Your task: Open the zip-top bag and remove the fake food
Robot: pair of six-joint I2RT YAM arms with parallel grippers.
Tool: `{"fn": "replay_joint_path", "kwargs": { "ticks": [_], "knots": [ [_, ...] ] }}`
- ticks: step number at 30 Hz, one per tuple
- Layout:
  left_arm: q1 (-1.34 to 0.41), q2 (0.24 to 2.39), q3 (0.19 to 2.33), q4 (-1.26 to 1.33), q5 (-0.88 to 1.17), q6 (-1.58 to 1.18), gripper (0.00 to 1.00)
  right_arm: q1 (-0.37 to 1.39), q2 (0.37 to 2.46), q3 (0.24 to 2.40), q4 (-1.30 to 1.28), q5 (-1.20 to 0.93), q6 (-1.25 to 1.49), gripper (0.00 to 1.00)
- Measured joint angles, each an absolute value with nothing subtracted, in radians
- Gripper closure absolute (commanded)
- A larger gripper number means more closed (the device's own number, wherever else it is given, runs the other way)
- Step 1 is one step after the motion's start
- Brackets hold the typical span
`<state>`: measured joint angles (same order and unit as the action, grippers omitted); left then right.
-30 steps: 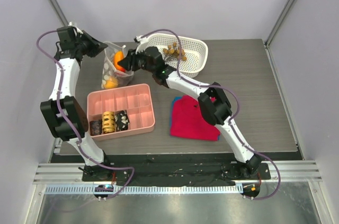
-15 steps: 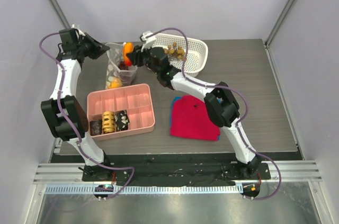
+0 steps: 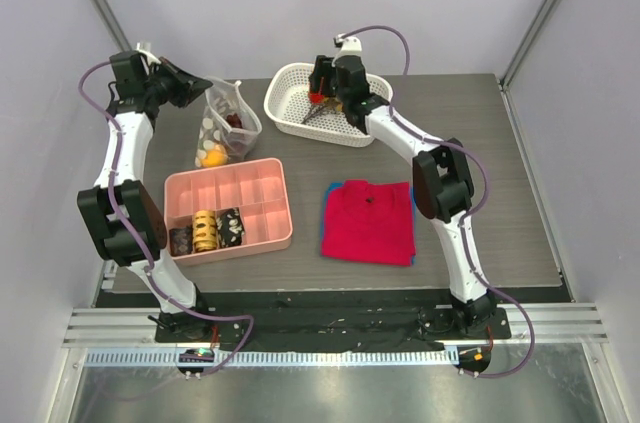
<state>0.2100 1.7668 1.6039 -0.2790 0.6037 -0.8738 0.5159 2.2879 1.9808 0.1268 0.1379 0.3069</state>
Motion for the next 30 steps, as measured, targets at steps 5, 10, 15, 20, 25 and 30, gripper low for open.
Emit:
{"fn": "replay_joint_path", "kwargs": {
  "ticks": [5,10,15,20,25,30],
  "knots": [
    [0.21,1.768,1.604,-0.254,0.639,-0.907,1.0,0.515,2.346,2.011,0.051,0.157,0.284,0.01],
    [0.21,1.776,1.604,-0.227,0.675,-0.921,1.0,0.55,2.368,2.053,-0.012,0.185,0.237,0.03],
    [0.21,1.785,1.604,-0.212,0.704,-0.936,1.0,0.63,2.368,2.09,-0.012,0.159,0.201,0.25],
    [0.21,1.787,1.604,-0.202,0.723,-0.938,1.0,0.752,2.368,2.116,0.014,0.023,0.227,0.51],
    [0.21,1.787,1.604,-0.183,0.744,-0.943,1.0,0.842,2.379,2.173,0.045,-0.092,0.273,0.66],
    [0.21,1.787,1.602,-0.168,0.76,-0.944,1.0,0.854,2.379,2.175,0.067,-0.1,0.282,0.75]
  ]
}}
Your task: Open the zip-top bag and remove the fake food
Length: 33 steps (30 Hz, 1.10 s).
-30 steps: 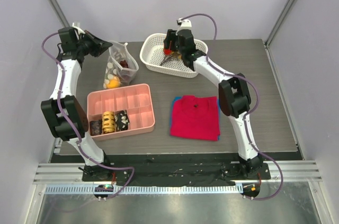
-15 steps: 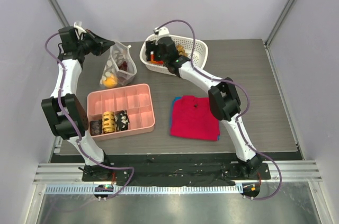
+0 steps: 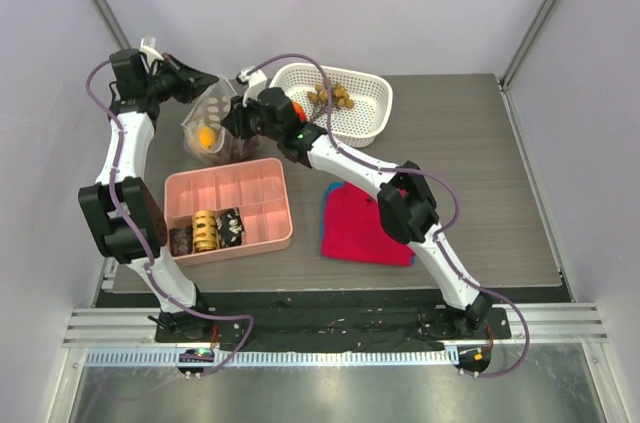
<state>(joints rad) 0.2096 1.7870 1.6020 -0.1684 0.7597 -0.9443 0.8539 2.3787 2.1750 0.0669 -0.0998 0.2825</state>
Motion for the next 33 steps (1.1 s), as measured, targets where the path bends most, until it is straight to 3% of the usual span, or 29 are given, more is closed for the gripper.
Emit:
{"fn": "replay_joint_path", "kwargs": {
  "ticks": [4,6,9,22,27,33],
  "knots": [
    [0.208,1.787,1.591,-0.161,0.77,-0.946,1.0,0.842,2.379,2.175,0.066,-0.096,0.284,0.75],
    [0.206,1.787,1.587,-0.159,0.772,-0.947,1.0,0.839,2.379,2.175,0.062,-0.092,0.284,0.65],
    [0.205,1.787,1.587,-0.154,0.772,-0.946,1.0,0.838,2.378,2.175,0.041,-0.067,0.271,0.59],
    [0.205,1.787,1.587,-0.138,0.772,-0.965,1.0,0.89,2.352,2.199,-0.083,0.031,0.192,0.57],
    [0.205,1.786,1.615,-0.226,0.764,-0.87,0.61,0.896,2.309,2.18,-0.083,0.043,0.186,0.55],
    [0.203,1.689,1.623,-0.48,0.577,-0.606,0.35,0.897,2.3,2.178,-0.07,0.031,0.203,0.55]
  ]
}}
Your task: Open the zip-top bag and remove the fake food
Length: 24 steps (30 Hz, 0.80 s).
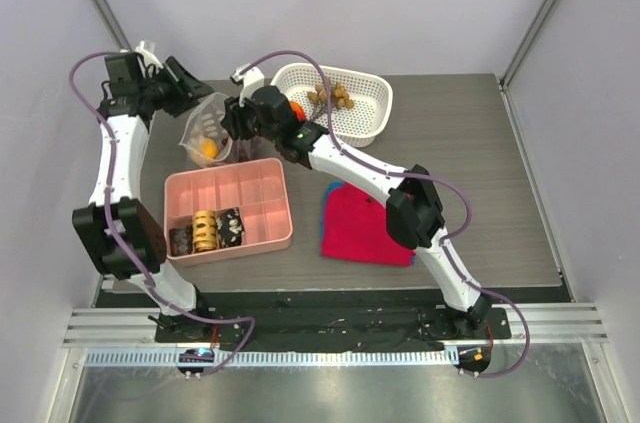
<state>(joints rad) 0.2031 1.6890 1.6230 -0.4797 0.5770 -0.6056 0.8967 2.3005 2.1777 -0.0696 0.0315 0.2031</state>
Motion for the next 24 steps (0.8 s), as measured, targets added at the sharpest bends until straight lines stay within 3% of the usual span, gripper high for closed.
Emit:
{"fn": "replay_joint_path", "kwargs": {
  "ticks": [3,8,16,18,19,22,24],
  "knots": [
    [0.199,1.562,1.587,-0.544,0.462,-0.487,0.29,0.896,2.3,2.177,-0.068,0.025,0.216,0.54],
    [0.193,1.412,1.544,-0.593,0.384,-0.342,0.32,0.894,2.3,2.164,-0.063,0.023,0.226,0.54],
    [0.176,1.65,1.604,-0.714,0.331,-0.204,0.35,0.891,2.279,2.111,-0.059,-0.02,0.243,0.54],
    [0.176,1.708,1.618,-0.734,0.331,-0.196,0.45,0.89,2.27,2.11,-0.052,-0.035,0.25,0.54],
    [0.176,1.735,1.626,-0.74,0.331,-0.192,0.66,0.89,2.265,2.11,-0.045,-0.041,0.253,0.55],
    [0.176,1.772,1.651,-0.751,0.337,-0.202,0.93,0.888,2.255,2.114,-0.015,-0.064,0.266,0.57],
    [0.176,1.776,1.663,-0.749,0.342,-0.234,1.0,0.888,2.256,2.127,-0.011,-0.083,0.274,0.57]
  ]
}}
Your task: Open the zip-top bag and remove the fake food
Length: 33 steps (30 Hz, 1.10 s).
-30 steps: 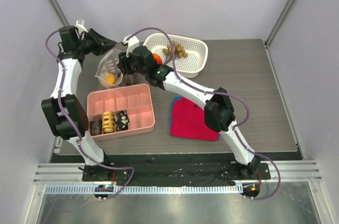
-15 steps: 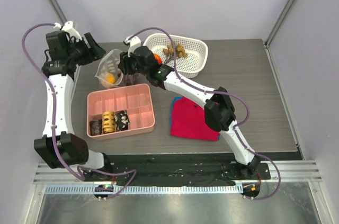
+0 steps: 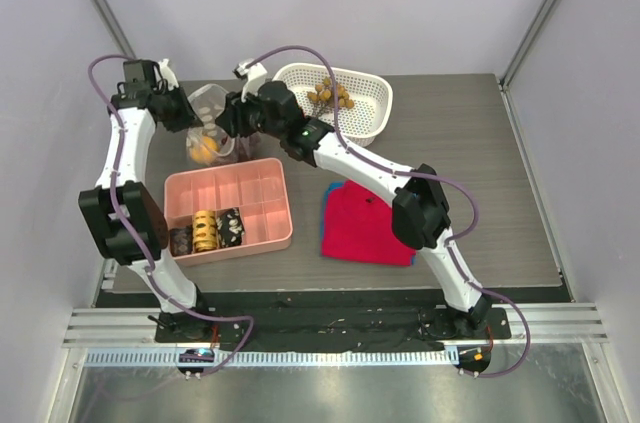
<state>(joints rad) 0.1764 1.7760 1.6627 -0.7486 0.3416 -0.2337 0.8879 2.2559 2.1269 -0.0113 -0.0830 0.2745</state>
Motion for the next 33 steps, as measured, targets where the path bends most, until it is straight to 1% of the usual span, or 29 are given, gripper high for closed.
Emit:
{"fn": "replay_joint_path", "kwargs": {
  "ticks": [5,11,17,24,29,33],
  "knots": [
    [0.176,1.739,1.615,-0.654,0.376,-0.356,1.0,0.888,2.291,2.215,0.023,-0.124,0.3,0.6],
    [0.176,1.602,1.392,-0.497,0.414,-0.517,1.0,0.882,2.407,2.356,0.078,-0.133,0.348,0.64],
    [0.176,1.522,1.244,-0.366,0.43,-0.628,1.0,0.87,2.471,2.328,0.079,-0.114,0.397,0.66],
    [0.168,1.505,1.227,-0.292,0.467,-0.701,1.0,0.854,2.542,2.351,0.058,-0.088,0.419,0.67],
    [0.131,1.504,1.216,-0.245,0.502,-0.731,1.0,0.842,2.598,2.366,0.022,-0.088,0.427,0.66],
    [0.114,1.509,1.207,-0.22,0.526,-0.75,1.0,0.834,2.627,2.366,0.003,-0.087,0.429,0.61]
  ]
}}
